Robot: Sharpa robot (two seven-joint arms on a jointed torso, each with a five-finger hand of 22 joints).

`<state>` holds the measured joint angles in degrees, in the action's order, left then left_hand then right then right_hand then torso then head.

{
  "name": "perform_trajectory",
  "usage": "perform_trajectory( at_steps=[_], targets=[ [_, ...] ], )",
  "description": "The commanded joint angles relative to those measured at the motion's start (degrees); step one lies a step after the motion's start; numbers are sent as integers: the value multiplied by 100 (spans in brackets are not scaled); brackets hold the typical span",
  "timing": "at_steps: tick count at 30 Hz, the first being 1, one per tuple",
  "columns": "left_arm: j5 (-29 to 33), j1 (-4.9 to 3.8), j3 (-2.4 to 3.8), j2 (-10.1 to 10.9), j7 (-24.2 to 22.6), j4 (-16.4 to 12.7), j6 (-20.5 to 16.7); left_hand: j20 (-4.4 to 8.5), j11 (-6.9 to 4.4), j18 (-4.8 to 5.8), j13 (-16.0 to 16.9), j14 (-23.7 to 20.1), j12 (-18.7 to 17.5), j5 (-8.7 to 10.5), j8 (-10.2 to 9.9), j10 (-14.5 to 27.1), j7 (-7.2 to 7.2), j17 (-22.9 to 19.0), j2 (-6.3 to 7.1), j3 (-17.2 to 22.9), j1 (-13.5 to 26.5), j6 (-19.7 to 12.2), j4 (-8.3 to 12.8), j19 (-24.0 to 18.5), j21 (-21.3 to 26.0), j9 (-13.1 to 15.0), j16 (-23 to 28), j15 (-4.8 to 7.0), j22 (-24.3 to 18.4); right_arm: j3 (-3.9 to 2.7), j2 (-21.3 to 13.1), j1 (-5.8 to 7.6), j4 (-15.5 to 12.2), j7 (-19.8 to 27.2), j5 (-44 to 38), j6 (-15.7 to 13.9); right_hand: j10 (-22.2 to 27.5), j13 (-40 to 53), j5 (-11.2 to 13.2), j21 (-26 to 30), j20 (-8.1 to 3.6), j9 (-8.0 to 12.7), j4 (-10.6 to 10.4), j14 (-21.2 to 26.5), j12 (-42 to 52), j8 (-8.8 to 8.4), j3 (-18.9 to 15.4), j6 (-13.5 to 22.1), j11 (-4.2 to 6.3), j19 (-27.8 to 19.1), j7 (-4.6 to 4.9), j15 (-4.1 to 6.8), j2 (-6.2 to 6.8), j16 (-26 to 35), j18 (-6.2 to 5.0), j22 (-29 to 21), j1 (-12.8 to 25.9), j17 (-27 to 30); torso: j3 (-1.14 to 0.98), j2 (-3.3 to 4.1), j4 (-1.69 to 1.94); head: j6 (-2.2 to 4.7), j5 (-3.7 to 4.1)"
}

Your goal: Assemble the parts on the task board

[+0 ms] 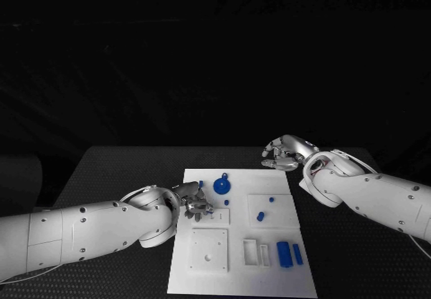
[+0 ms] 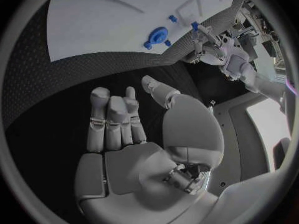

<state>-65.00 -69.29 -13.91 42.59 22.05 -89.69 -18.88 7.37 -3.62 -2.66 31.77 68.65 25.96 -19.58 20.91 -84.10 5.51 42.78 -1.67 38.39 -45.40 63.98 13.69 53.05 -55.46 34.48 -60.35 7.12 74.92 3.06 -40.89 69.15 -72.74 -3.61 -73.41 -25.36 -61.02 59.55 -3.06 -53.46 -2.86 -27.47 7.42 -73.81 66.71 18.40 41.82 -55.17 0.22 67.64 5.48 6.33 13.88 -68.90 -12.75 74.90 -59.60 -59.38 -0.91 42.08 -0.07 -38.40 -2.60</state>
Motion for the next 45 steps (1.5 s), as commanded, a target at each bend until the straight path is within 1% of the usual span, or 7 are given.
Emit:
perform_trajectory(
  at_steps=[1,3,6,12,31,38,45],
  targets=[
    [-203,20,3,-30,92,14,189,540,-71,-55,26,-16,66,-65,30,-8,-398,9,-47,6,-28,437,22,44,-52,32,-61,52,91,-3,2,2,-4,47,6,13,34,-8,4,33,9,9,-39,30,-29,-34,-6,-33,-16,-25,90,-5,56,35,-225,40,-13,8,0,2,-2,-16,3],
    [-211,35,3,-56,97,40,209,553,-78,-52,71,-27,146,-364,20,26,-405,0,-64,17,5,452,37,36,-109,90,-118,66,78,-3,-3,2,-6,47,6,18,34,-8,4,33,9,9,-40,30,-30,-34,-6,-33,-16,-25,90,-5,56,35,-225,40,-13,8,0,1,-1,-21,5],
    [-221,62,3,-76,106,67,204,558,-82,-51,85,-24,176,-427,18,35,-409,-6,-84,17,18,461,46,35,-131,115,-140,72,73,-3,-2,2,-5,45,6,20,35,-8,3,34,10,9,-42,30,-30,-34,-6,-33,-16,-26,91,-5,56,36,-225,40,-12,8,0,-1,3,-22,14],
    [-222,77,4,-111,108,113,218,565,-90,-51,104,-14,217,-442,20,32,-416,-7,-90,6,40,475,55,40,-160,144,-174,83,71,-3,-1,2,-17,44,6,25,35,-9,1,36,12,10,-44,30,-30,-36,-6,-33,-17,-26,91,-6,56,37,-225,41,-11,8,0,3,-3,-30,8],
    [-318,79,4,-194,152,214,381,584,-107,-53,145,-9,312,-401,17,42,-431,-9,-127,-8,108,501,28,44,-227,213,-256,108,63,-3,1,2,-55,43,10,34,37,-11,-2,40,17,12,-50,29,-30,-38,-4,-35,-18,-26,92,-7,57,40,-225,42,-12,9,1,1,1,-49,17],
    [-318,149,5,-263,151,266,358,587,-109,-54,150,-11,325,-388,15,47,-433,-11,-134,-7,117,502,23,43,-237,223,-267,111,61,-3,-4,2,-66,43,11,36,37,-11,-2,41,18,13,-53,29,-30,-39,-5,-35,-18,-26,92,-7,56,41,-225,42,-10,9,6,5,-3,-48,34],
    [-346,162,6,-287,161,284,373,591,-109,-55,154,-16,335,-371,9,56,-432,-15,-138,-4,124,498,14,42,-247,234,-276,115,58,-3,-9,2,-76,44,15,38,38,-12,-4,42,20,13,-56,28,-30,-40,-5,-36,-18,-26,93,-7,55,42,-225,43,-8,10,1,1,-1,-55,47]
  ],
)
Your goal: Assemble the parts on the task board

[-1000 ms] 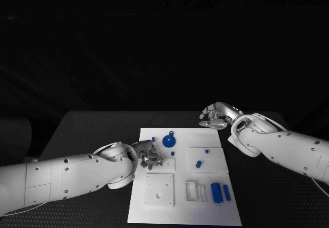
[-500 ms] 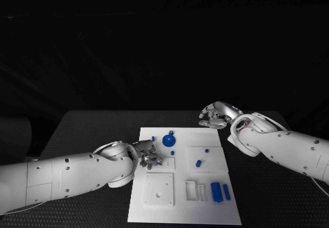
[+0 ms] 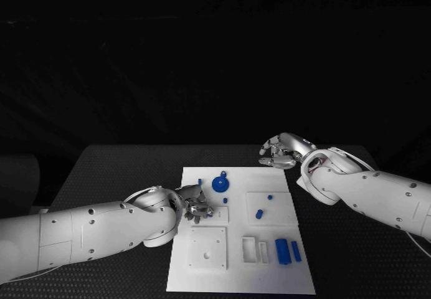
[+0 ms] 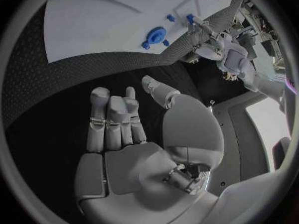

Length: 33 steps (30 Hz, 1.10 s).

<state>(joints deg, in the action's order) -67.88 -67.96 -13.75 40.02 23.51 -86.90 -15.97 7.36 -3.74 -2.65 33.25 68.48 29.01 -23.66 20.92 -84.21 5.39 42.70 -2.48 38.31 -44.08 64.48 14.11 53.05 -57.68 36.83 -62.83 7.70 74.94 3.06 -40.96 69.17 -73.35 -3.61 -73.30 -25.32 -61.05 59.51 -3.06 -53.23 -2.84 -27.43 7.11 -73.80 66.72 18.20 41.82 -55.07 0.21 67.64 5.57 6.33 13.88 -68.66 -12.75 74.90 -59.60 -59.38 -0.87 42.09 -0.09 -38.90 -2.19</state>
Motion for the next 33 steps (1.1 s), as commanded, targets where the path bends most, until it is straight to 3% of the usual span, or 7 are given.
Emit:
perform_trajectory(
  at_steps=[1,13,22,23,24,33],
  targets=[
    [-62,29,-11,-32,19,4,93,592,-98,-56,7,0,31,39,8,68,-421,-7,-56,4,-7,449,-28,43,-26,0,-29,58,56,-3,-3,1,-16,43,5,36,40,-8,-4,20,17,9,-25,28,-31,-20,-5,-46,-17,-26,83,-7,56,19,-225,43,-8,10,-3,-1,2,-9,6],
    [-60,29,-10,-34,60,8,422,604,-113,-57,34,9,104,50,15,61,-436,-6,-65,6,18,481,-41,42,-74,50,-96,74,54,-3,-2,1,-31,38,9,51,41,-9,-5,22,20,10,-30,28,-30,-21,-7,-48,-18,-26,83,-7,55,20,-225,44,-3,10,-1,-2,3,-12,2],
    [61,29,-10,-21,109,-11,587,632,-160,-63,147,4,393,-185,75,88,-487,-7,-280,23,340,570,174,3,-250,185,-346,98,44,-3,6,1,-22,39,11,68,42,-10,-13,24,22,11,-36,28,-31,-21,-5,-50,-18,-27,83,-8,51,22,-225,44,0,10,2,-1,9,-34,4],
    [111,29,-10,-22,109,-8,605,647,-182,-79,173,10,471,252,96,97,-508,-10,-113,447,252,597,94,0,-274,210,-413,116,24,-3,3,1,-25,39,11,71,42,-10,-16,25,22,11,-37,28,-31,-21,-4,-51,-18,-27,83,-8,49,23,-225,44,0,11,2,-2,8,-34,3],
    [144,29,-10,-22,109,-6,615,647,-185,-73,190,9,536,417,109,110,-510,-21,-56,704,309,614,37,11,-323,228,-461,120,21,-3,4,1,-24,39,11,72,42,-10,-17,25,22,11,-37,28,-31,-22,-4,-51,-18,-27,83,-8,48,23,-225,44,0,11,1,-3,8,-35,1],
    [284,29,-10,-35,110,7,598,660,-204,-79,223,15,703,477,158,124,-532,-53,-133,859,577,653,-12,14,-439,286,-586,126,2,-3,14,1,-16,37,12,94,44,-11,-27,29,24,12,-38,30,-32,-22,3,-53,-17,-29,83,-8,41,25,-225,45,-5,11,2,-2,3,-23,2]
  ],
)
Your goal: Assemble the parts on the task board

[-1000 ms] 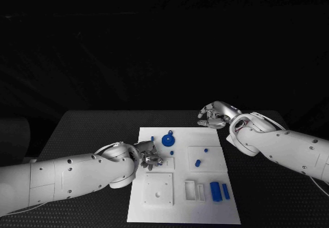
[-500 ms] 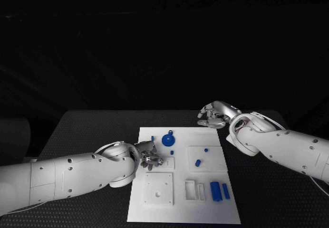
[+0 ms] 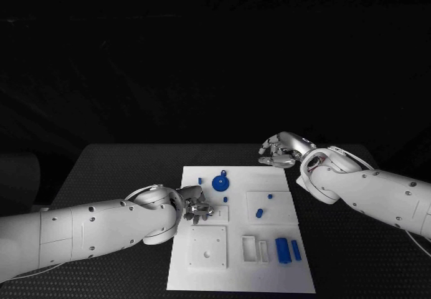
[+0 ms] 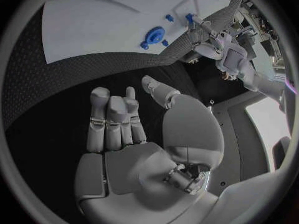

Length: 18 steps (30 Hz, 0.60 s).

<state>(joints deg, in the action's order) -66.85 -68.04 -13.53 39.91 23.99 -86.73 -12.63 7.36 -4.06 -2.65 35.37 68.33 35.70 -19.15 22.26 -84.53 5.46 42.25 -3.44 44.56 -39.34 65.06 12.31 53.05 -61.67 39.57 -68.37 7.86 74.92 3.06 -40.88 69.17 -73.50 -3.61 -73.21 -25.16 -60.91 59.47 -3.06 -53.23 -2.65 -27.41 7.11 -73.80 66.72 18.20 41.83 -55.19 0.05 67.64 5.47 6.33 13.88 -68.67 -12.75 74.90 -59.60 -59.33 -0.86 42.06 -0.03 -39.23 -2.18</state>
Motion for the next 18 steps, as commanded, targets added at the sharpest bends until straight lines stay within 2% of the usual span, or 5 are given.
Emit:
perform_trajectory(
  at_steps=[1,16,17,18],
  targets=[
    [181,37,-31,-25,61,-11,259,661,-173,-80,13,31,45,33,28,158,-541,-10,-46,238,120,598,164,14,-46,15,-39,111,3,-3,7,1,0,37,2,81,31,-7,-28,29,5,10,-38,30,-32,-23,3,-42,-1,-30,93,-8,40,26,-225,45,-6,7,-2,1,-3,12,1],
    [181,37,-28,-111,28,27,300,674,-180,-95,11,15,127,241,44,196,-547,-53,-35,287,232,591,62,6,-103,44,-90,127,-32,-3,22,0,9,38,2,108,33,-8,-41,33,7,11,-38,31,-32,-24,13,-45,-1,-33,93,-7,31,29,-225,46,-14,7,-9,6,-10,14,6],
    [181,36,-28,-116,27,29,318,675,-180,-96,10,14,132,268,45,198,-547,-57,-32,289,237,590,49,5,-107,46,-93,128,-36,-3,22,0,8,38,2,109,33,-8,-42,33,7,11,-38,31,-32,-24,14,-45,-1,-33,93,-7,30,29,-225,46,-14,7,-10,5,-13,22,11],
    [181,36,-28,-122,30,30,336,677,-182,-99,5,11,148,376,49,206,-549,-69,-19,296,246,589,16,0,-119,52,-104,130,-47,-3,22,0,8,38,2,111,33,-8,-47,34,7,12,-37,32,-33,-25,15,-45,-1,-33,93,-7,30,30,-225,46,-15,8,-10,4,-14,23,11]
  ],
)
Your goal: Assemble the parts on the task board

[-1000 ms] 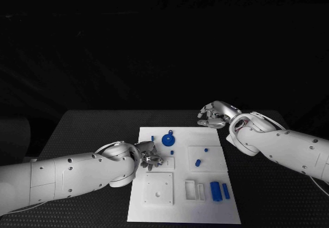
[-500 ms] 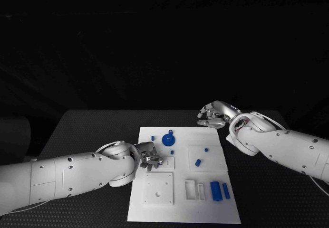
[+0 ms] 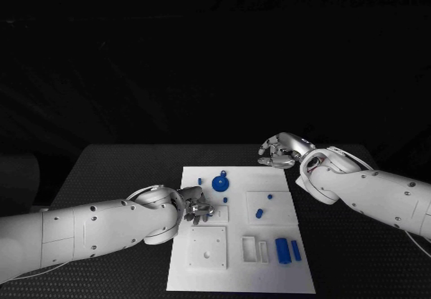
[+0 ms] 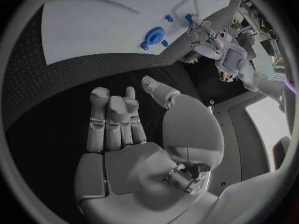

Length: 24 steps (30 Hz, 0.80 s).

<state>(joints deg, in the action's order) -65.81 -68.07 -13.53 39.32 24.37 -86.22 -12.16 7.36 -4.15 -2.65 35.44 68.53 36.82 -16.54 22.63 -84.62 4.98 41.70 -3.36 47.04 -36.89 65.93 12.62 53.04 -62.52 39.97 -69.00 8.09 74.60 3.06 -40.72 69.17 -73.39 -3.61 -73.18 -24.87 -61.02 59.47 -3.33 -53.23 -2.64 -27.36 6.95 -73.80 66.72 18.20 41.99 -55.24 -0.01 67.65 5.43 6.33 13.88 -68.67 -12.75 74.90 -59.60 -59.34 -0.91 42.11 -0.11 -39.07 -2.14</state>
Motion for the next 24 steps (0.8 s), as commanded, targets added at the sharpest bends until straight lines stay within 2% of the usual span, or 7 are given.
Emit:
perform_trajectory(
  at_steps=[1,14,16,19,21,23,24],
  targets=[
    [77,40,-28,-67,-9,-18,304,678,-173,-100,-3,-9,41,141,13,217,-501,-17,-24,50,2,501,-19,0,-39,13,-45,108,-18,-3,7,0,-2,38,0,83,44,-9,-21,35,7,7,-21,32,-33,-25,0,-40,5,-34,97,-7,29,31,-225,46,-16,8,-4,0,-6,6,10],
    [75,37,-26,-149,8,79,468,682,-177,-106,-8,-10,64,157,20,221,-503,-32,-27,74,-21,502,-14,-6,-60,22,-63,112,-29,-3,17,0,3,36,0,106,46,-10,-40,38,10,8,-23,33,-33,-27,3,-41,4,-36,97,-7,30,33,-225,47,-12,8,-4,-1,3,4,28],
    [75,37,-26,-158,8,91,470,682,-179,-106,-16,-13,92,399,26,228,-506,-53,2,51,4,503,-103,-10,-81,32,-82,114,-53,-3,17,0,4,36,0,111,46,-10,-41,38,10,9,-23,33,-33,-27,3,-42,4,-36,98,-7,30,33,-225,47,-12,8,-2,-1,4,8,32],
    [75,35,-26,-160,10,105,474,685,-180,-111,-28,-18,114,552,29,238,-507,-75,61,39,-2,500,-169,-17,-101,40,-97,117,-75,-3,17,0,4,37,1,112,47,-10,-43,39,11,9,-24,34,-33,-27,3,-42,4,-36,98,-8,31,34,-225,48,-11,8,0,-2,2,4,35],
    [75,35,-26,-156,17,118,446,689,-180,-119,-44,-24,131,857,29,248,-507,-100,143,30,-29,493,-265,-26,-118,45,-109,122,-101,-3,16,0,4,38,3,113,47,-10,-44,39,11,9,-24,34,-33,-27,3,-42,4,-37,98,-8,31,34,-225,48,-10,8,-1,0,2,16,39],
    [68,35,-25,-155,33,135,424,691,-180,-121,-60,-29,141,1008,28,257,-506,-122,205,17,-44,488,-351,-36,-133,49,-117,126,-123,-3,14,0,3,39,7,111,47,-10,-46,39,11,9,-24,34,-33,-28,2,-42,4,-37,98,-8,32,34,-225,48,-9,8,2,1,2,20,42],
    [66,35,-25,-155,37,141,422,693,-181,-124,-72,-34,150,1262,26,260,-506,-140,290,-9,-36,483,-440,-41,-144,51,-123,130,-142,-3,13,0,2,39,7,113,48,-10,-46,40,12,9,-25,34,-33,-28,2,-42,4,-37,98,-8,33,35,-225,48,-8,8,2,0,4,20,44]
  ],
)
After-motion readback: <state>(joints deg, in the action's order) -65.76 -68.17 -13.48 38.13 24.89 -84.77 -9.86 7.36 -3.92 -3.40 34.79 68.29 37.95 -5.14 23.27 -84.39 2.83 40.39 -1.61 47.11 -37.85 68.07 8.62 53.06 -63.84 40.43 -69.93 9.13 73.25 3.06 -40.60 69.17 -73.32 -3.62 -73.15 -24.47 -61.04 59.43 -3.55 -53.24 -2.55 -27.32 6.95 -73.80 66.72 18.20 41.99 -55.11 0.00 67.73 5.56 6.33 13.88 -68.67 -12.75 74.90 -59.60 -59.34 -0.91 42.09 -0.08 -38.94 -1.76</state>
